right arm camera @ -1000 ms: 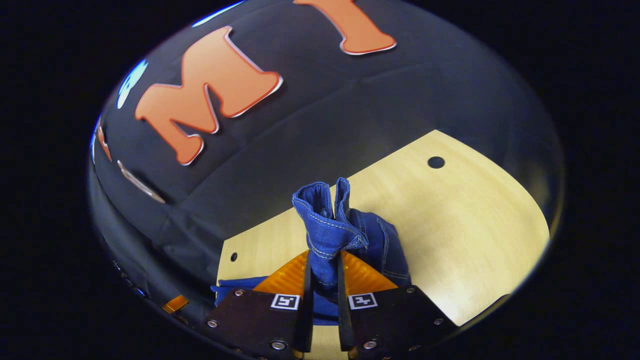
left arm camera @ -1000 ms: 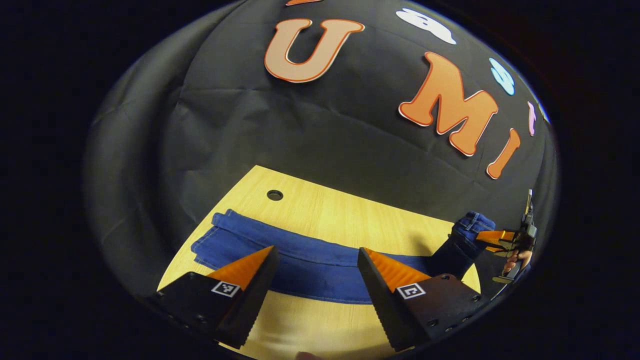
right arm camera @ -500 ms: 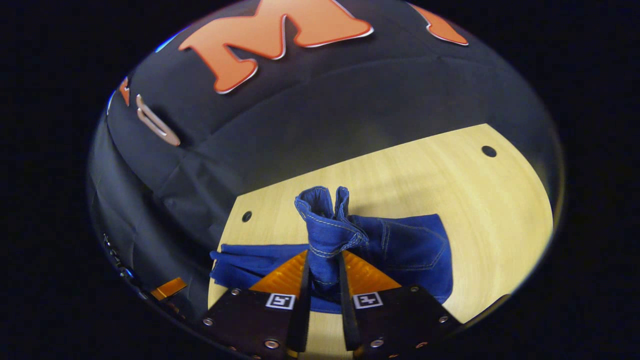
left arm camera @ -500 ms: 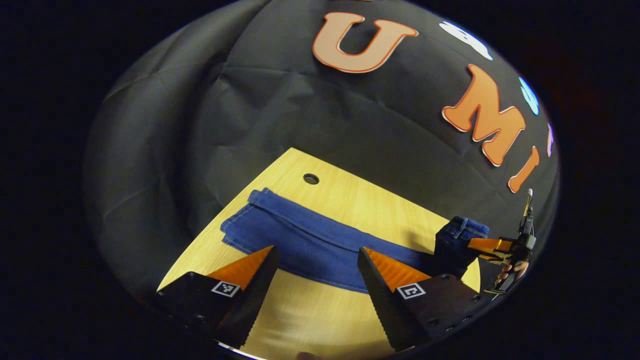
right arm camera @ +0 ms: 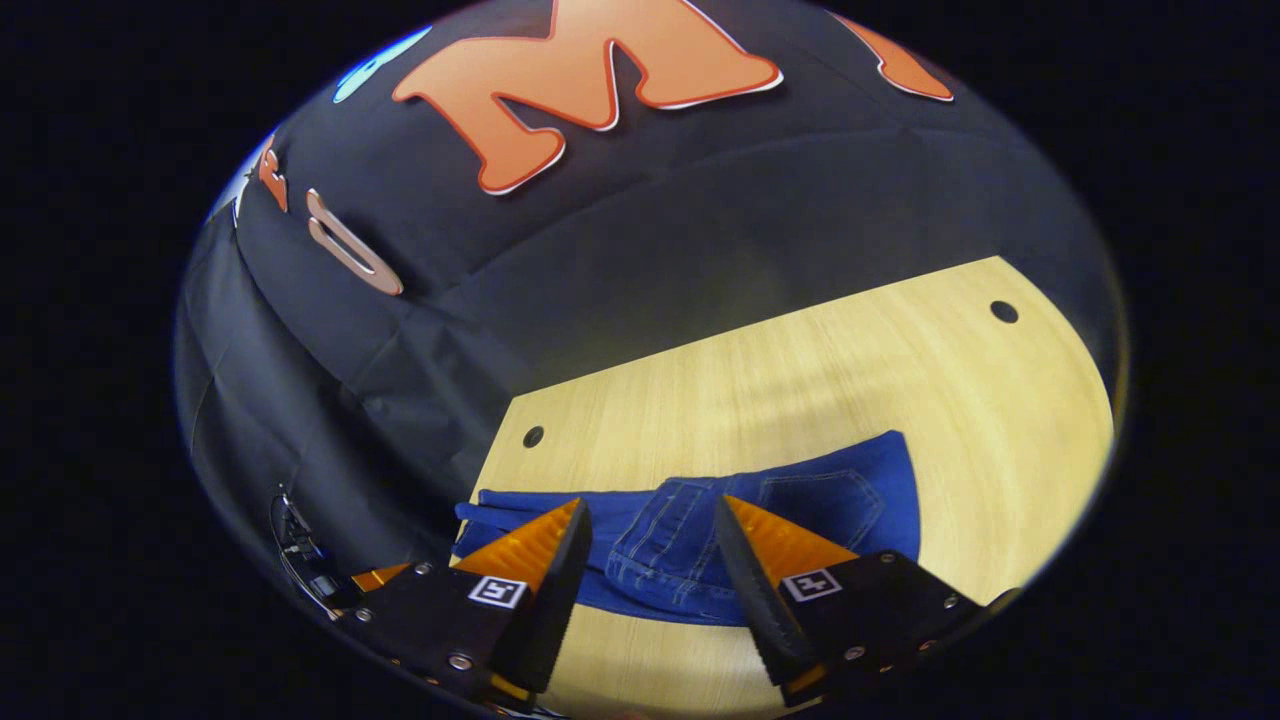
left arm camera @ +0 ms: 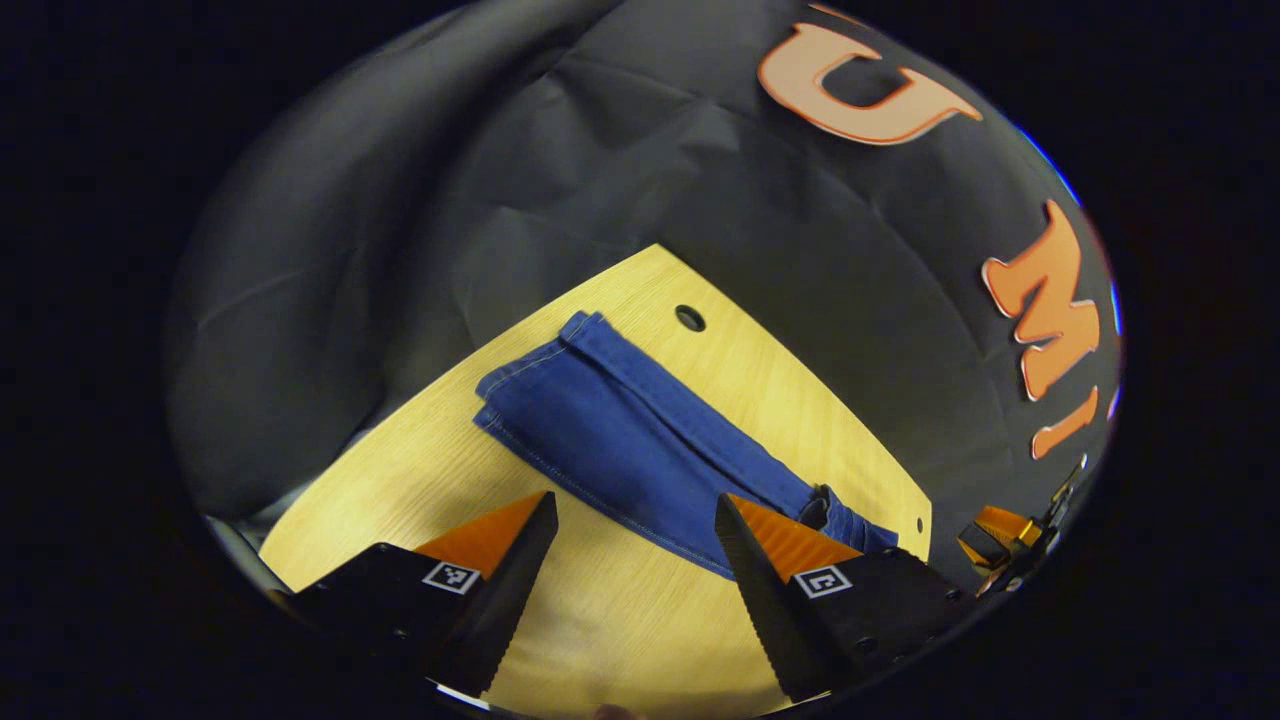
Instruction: Grasp the waist and the cuffs of the jeans and fold them to make the two legs overlap; first hold the waist and fold one-third of the jeans toward the cuffs, then hold the cuffs and fold the remaining one-third in the same direction to finish folding.
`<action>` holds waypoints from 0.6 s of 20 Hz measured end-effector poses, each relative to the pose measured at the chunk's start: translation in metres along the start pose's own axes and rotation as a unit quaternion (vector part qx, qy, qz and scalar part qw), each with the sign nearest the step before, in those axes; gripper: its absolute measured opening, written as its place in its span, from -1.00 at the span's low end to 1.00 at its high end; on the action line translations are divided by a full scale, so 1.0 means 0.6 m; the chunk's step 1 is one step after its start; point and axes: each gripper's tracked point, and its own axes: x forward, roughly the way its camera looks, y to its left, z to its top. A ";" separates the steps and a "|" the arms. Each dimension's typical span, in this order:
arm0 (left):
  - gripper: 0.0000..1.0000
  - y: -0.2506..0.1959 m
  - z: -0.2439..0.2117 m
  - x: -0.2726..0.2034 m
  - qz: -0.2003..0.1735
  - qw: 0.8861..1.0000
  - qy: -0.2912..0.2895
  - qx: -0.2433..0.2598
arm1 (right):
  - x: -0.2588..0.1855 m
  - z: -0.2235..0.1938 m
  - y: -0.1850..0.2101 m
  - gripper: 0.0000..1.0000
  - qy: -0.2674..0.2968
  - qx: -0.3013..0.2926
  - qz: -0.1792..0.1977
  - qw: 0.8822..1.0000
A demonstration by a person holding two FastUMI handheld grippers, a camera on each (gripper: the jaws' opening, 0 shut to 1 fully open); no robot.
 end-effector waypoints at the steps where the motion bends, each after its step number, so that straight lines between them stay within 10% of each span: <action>1: 0.96 0.009 0.000 0.011 0.001 1.000 0.006 -0.021 | -0.007 0.007 -0.003 0.68 -0.011 0.002 -0.003 1.000; 12: 0.96 0.095 -0.013 0.110 0.014 0.987 0.047 -0.152 | -0.097 0.060 -0.071 0.87 -0.076 0.010 -0.057 0.995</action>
